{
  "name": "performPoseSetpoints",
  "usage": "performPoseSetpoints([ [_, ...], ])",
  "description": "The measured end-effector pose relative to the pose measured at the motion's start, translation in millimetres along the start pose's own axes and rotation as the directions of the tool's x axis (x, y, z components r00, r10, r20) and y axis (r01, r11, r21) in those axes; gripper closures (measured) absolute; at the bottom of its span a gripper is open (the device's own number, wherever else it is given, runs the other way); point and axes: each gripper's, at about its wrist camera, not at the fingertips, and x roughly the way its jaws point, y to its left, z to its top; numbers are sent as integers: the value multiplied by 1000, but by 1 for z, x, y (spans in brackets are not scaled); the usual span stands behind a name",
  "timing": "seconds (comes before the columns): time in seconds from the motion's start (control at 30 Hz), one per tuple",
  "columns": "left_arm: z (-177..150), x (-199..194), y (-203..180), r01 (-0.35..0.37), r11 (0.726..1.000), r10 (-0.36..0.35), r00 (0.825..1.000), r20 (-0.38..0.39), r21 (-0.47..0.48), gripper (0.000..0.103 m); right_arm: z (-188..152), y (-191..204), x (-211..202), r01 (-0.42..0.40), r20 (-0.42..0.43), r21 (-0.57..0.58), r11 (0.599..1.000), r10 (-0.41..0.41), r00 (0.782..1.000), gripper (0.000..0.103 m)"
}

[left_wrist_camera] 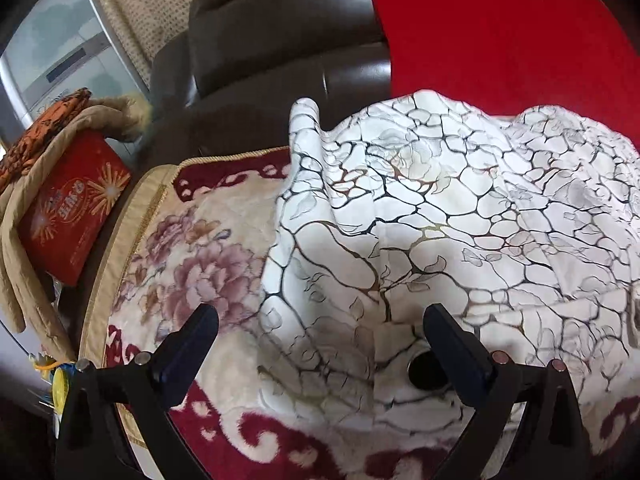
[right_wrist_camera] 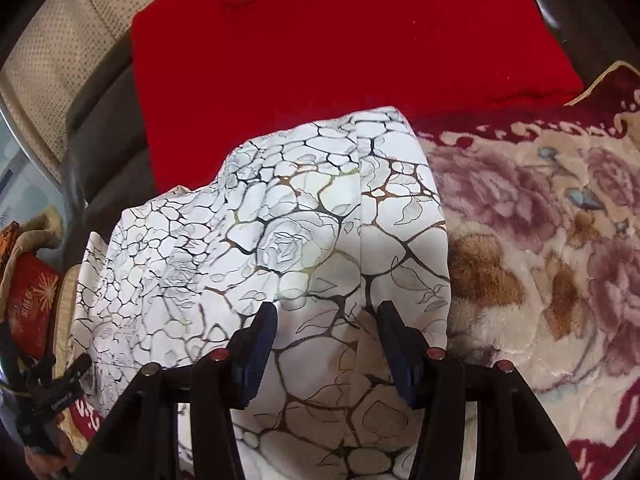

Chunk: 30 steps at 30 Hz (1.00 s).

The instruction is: Fold large clothes

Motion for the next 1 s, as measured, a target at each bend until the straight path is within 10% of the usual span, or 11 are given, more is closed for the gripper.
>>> performPoseSetpoints([
  [0.37,10,-34,11,53,998,-47,989,143,-35,1,5,14,3,11,-13,-6,1000,-11,1000,47],
  [1.0,27,16,3,40,999,-41,996,74,4,1,39,49,45,-80,-22,25,997,80,997,46],
])
